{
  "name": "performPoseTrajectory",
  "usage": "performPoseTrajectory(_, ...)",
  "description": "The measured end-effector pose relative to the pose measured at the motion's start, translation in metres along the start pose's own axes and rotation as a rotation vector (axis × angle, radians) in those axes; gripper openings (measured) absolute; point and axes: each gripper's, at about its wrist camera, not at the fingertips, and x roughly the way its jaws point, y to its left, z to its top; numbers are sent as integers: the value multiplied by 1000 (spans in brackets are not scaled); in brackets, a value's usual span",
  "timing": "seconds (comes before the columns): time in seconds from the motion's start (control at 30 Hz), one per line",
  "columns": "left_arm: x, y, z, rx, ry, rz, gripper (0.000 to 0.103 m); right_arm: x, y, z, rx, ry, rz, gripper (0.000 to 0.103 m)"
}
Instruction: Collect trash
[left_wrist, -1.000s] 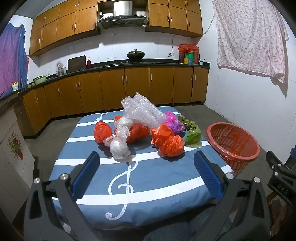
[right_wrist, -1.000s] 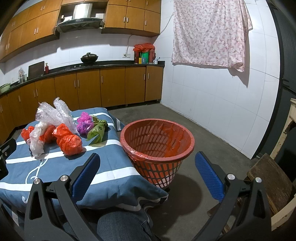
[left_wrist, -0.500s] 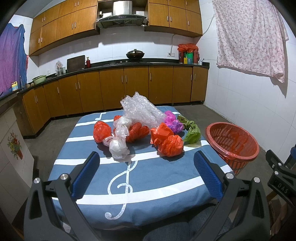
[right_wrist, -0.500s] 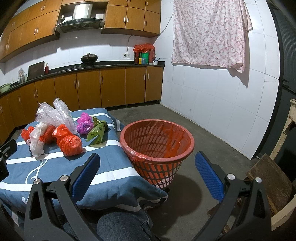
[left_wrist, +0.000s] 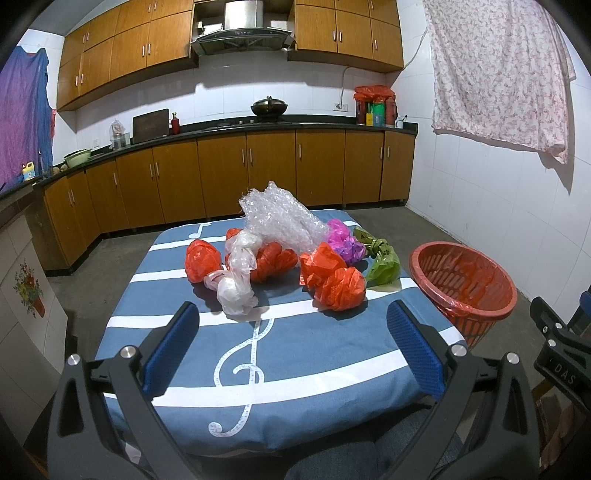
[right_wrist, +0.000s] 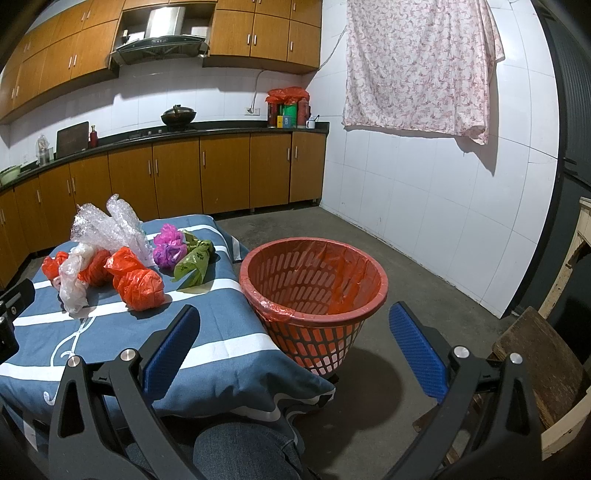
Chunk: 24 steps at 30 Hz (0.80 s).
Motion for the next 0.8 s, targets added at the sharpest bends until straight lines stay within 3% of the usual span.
performPoseTrajectory(0.8, -2, -1, -5, -1, 4, 0, 99, 1, 0, 0, 0, 2, 0, 101)
